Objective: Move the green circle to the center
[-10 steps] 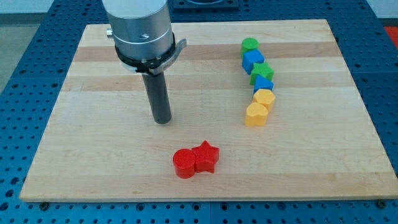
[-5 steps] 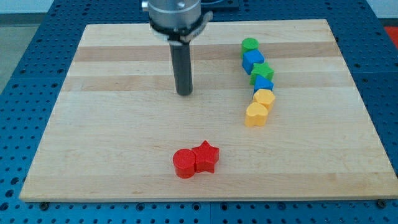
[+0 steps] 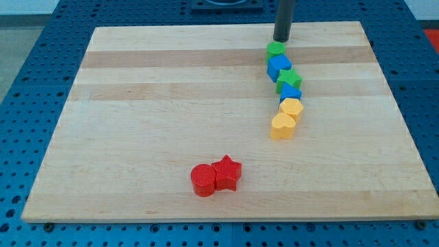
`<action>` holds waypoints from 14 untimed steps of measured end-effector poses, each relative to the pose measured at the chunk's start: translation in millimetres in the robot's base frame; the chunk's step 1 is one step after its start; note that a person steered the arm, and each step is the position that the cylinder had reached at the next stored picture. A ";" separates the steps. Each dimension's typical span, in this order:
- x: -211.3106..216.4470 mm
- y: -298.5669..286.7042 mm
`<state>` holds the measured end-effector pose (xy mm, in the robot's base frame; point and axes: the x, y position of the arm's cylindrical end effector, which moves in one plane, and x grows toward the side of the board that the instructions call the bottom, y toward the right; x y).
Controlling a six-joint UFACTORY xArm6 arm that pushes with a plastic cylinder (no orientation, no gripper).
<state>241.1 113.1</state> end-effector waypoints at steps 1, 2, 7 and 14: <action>19.4 -19.0; 21.9 -23.5; 34.2 15.7; 112.1 -105.5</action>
<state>353.1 7.6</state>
